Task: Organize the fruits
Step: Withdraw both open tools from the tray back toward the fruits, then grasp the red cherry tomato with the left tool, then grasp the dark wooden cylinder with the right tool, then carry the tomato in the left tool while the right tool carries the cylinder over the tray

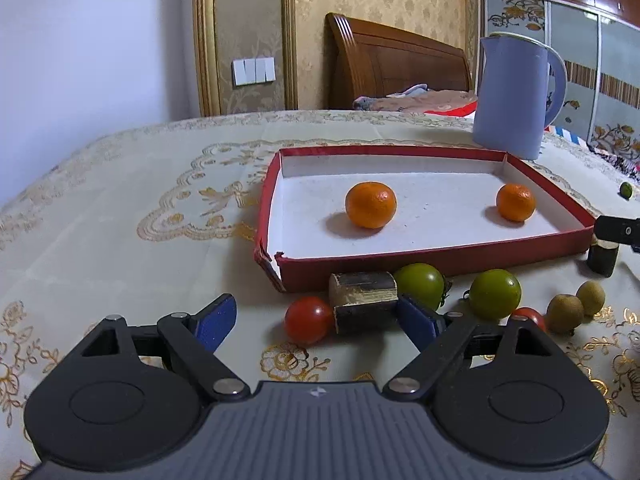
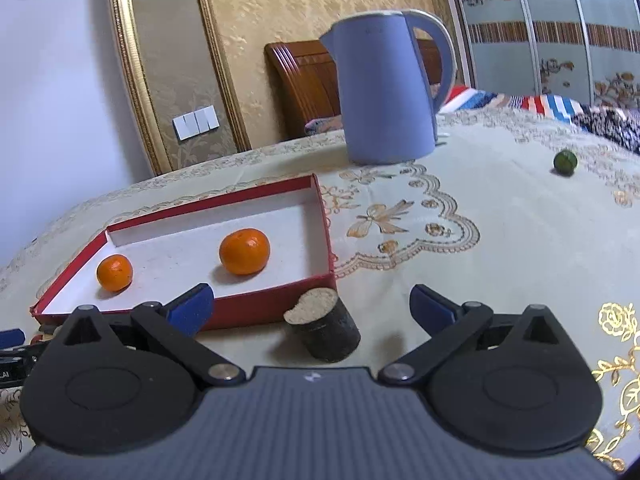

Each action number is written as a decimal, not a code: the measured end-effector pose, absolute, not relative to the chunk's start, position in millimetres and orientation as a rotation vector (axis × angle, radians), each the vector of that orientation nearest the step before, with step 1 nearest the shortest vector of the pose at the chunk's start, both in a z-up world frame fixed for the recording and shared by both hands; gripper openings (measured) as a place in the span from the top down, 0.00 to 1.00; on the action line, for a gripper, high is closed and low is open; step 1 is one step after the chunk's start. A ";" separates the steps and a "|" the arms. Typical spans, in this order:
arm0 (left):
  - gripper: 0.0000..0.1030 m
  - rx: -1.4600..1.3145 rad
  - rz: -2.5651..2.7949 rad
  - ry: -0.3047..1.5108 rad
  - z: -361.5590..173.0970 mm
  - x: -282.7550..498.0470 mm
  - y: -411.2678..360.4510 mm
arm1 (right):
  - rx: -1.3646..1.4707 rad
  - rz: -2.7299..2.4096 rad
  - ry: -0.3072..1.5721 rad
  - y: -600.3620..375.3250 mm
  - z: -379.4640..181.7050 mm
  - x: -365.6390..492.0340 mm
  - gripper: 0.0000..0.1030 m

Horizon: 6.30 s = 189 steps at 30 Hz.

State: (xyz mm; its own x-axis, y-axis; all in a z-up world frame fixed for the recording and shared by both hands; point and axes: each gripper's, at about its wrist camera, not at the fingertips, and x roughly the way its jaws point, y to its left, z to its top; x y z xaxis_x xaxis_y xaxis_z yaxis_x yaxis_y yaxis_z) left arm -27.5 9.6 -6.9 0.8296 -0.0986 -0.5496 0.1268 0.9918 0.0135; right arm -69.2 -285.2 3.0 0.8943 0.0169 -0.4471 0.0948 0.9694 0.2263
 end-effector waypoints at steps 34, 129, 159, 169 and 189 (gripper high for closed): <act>0.49 0.225 -0.094 0.600 -10.1 -27.5 14.1 | 0.279 -0.058 0.501 -290.1 -2.3 -63.3 0.00; 0.77 0.065 -0.146 0.592 -11.2 -23.2 36.1 | 0.032 -0.049 0.554 -265.7 3.3 -58.1 0.67; 0.77 0.094 -0.184 0.510 28.9 -19.4 10.9 | 0.047 -0.002 0.490 -255.0 25.8 -73.1 0.67; 0.77 0.091 -0.173 0.549 29.4 15.9 -4.3 | 0.023 0.027 0.474 -237.1 42.6 -49.4 0.67; 0.77 0.038 -0.193 0.691 1.2 65.7 -9.4 | -0.025 0.094 0.588 -203.5 23.9 15.3 0.67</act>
State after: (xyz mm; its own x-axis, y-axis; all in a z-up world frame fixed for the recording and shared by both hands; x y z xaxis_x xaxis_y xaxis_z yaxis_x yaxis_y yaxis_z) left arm 65.7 -9.4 1.2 0.7539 -0.1638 -0.6363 0.1892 0.9815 -0.0285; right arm 15.3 -203.5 23.9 0.8279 0.0813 -0.5550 -0.0955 0.9954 0.0033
